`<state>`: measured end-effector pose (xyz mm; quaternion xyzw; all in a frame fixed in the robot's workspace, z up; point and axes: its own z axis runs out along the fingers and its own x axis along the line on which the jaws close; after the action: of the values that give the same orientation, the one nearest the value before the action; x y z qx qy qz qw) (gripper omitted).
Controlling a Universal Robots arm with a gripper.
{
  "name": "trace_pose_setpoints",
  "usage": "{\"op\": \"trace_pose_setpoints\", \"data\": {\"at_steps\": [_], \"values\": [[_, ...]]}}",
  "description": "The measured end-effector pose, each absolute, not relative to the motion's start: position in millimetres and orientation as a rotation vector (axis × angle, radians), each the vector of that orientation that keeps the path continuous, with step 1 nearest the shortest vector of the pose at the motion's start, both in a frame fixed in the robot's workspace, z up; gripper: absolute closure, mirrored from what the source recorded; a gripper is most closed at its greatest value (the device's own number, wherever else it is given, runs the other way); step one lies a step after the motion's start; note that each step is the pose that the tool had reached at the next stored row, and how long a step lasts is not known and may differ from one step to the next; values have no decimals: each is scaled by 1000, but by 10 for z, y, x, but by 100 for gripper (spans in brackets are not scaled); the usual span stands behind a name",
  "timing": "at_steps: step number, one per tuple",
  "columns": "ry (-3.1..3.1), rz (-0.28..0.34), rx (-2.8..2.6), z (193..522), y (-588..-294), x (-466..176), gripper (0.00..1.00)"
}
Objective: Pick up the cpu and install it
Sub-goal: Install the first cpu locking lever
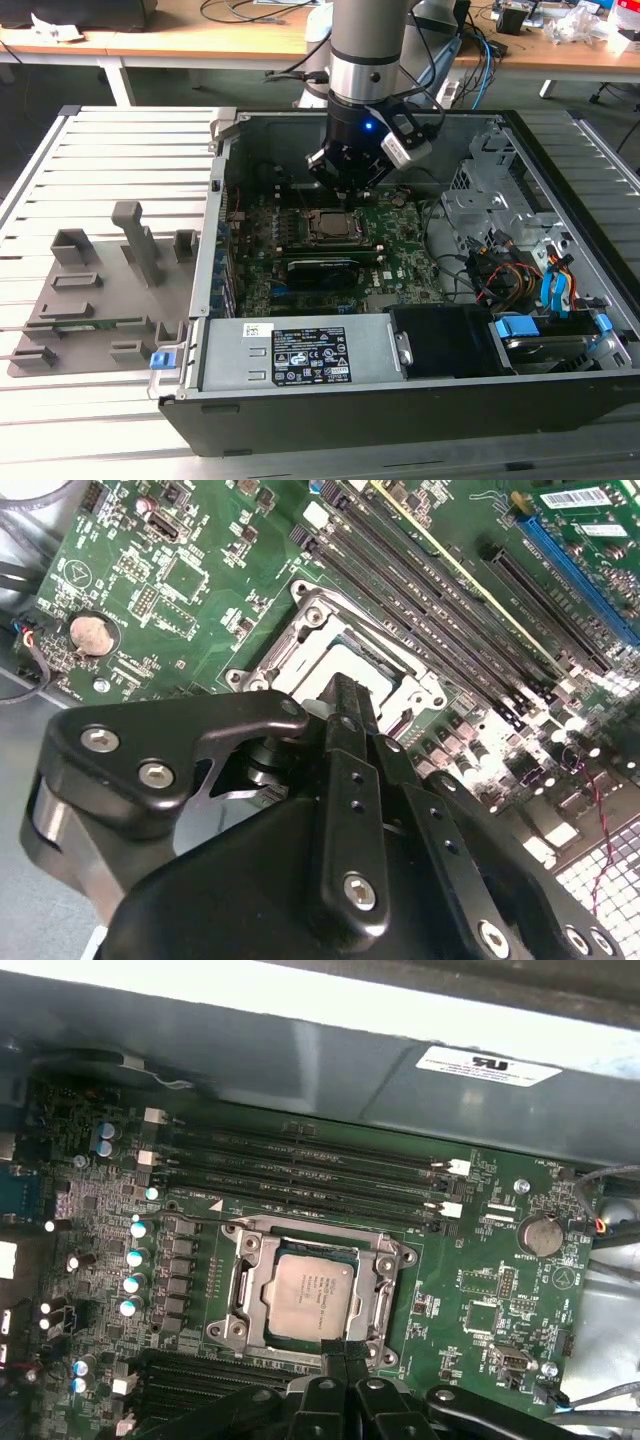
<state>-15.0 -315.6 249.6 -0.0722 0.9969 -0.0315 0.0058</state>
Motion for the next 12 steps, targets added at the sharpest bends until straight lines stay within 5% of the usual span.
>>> {"op": "trace_pose_setpoints", "data": {"at_steps": [12], "values": [[3128, -106, -133, 2548, -3155, -150, 89]]}}
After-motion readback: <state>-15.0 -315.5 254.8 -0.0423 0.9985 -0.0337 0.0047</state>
